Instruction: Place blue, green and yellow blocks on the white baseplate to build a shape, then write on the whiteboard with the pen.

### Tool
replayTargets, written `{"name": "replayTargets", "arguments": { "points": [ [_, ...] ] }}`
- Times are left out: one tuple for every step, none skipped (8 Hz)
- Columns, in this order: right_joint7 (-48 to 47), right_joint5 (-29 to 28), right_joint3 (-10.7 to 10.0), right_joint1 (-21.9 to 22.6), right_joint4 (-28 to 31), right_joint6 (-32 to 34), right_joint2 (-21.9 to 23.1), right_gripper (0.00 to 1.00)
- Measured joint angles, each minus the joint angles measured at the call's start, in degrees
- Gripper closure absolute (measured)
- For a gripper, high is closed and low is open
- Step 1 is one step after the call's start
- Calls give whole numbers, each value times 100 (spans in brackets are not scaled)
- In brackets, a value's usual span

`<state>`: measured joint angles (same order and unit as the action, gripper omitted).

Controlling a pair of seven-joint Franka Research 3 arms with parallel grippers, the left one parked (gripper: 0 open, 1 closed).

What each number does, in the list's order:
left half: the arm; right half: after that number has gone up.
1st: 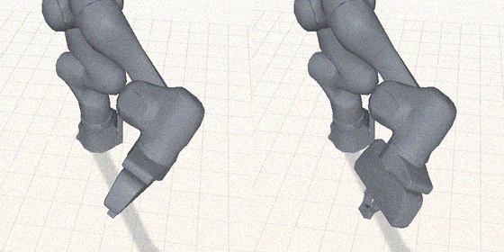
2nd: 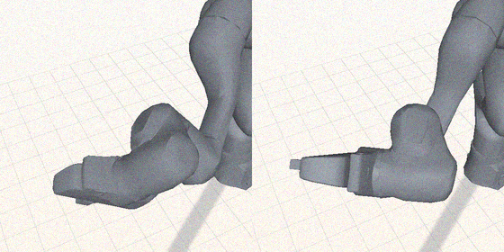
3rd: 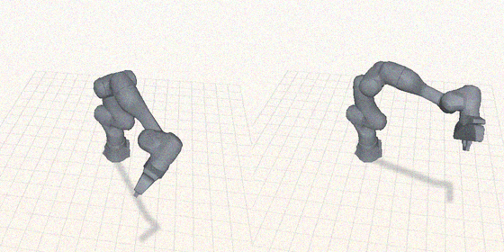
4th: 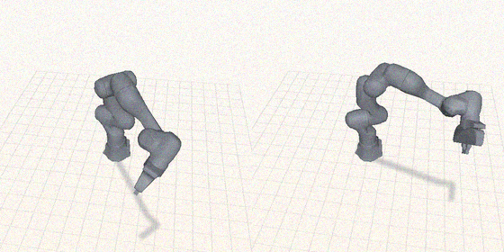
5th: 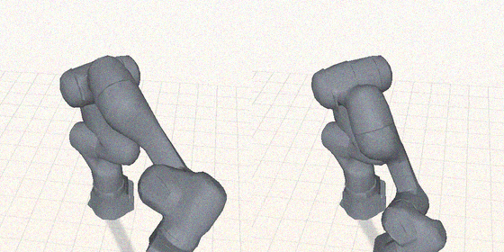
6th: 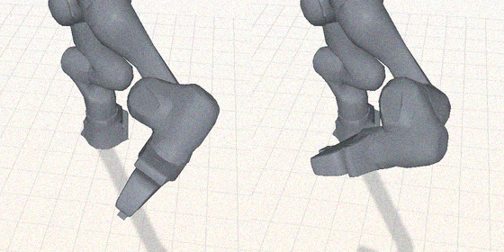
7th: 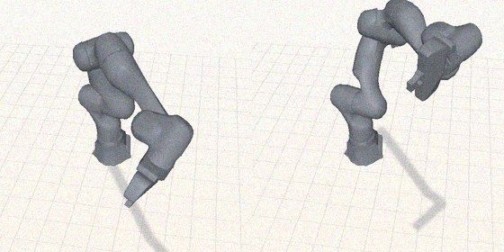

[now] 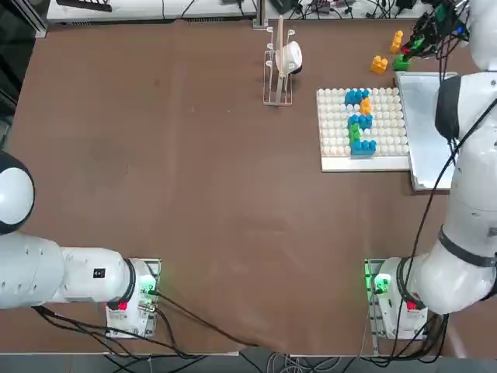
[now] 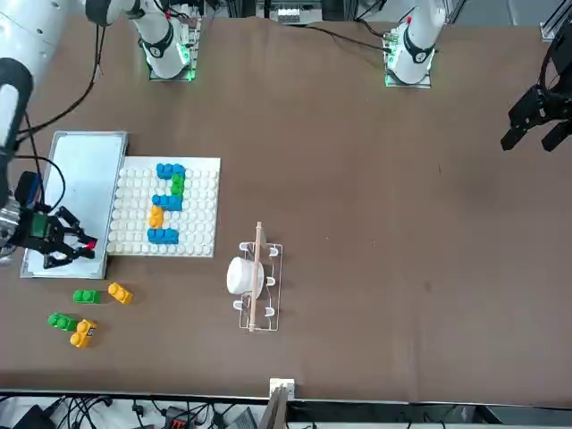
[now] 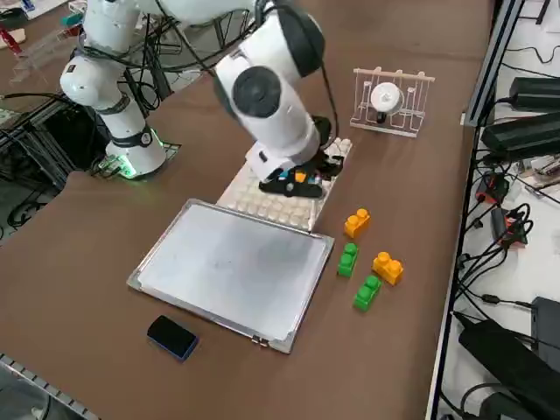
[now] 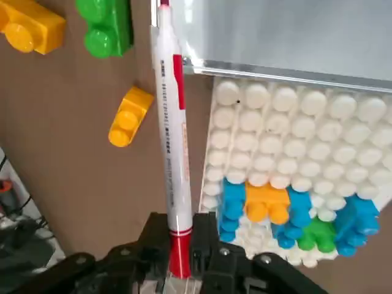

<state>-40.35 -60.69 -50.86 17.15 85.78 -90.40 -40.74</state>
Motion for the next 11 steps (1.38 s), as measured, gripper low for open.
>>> {"name": "replayTargets", "arguments": {
  "points": [
    [306, -212, -9, -349, 10, 488, 2, 81],
    [637, -436, -8, -759, 55, 1042, 0, 81],
    [996, -629, 10, -1211, 140, 1578, -7, 81],
    [1299, -724, 39, -1605, 231, 1999, -13, 81],
    [1520, -754, 68, -1861, 337, 2225, -17, 81],
    [1675, -763, 88, -1984, 467, 2280, -22, 81],
    [1763, -766, 99, -2040, 602, 2283, -31, 81],
    [1812, -767, 110, -2085, 753, 2284, -38, 81],
    [1848, -768, 117, -2125, 904, 2289, -49, 81],
    [1872, -768, 124, -2179, 1004, 2339, -74, 81],
    [1976, -768, 128, -2276, 1062, 2461, -133, 81]
  ]
}}
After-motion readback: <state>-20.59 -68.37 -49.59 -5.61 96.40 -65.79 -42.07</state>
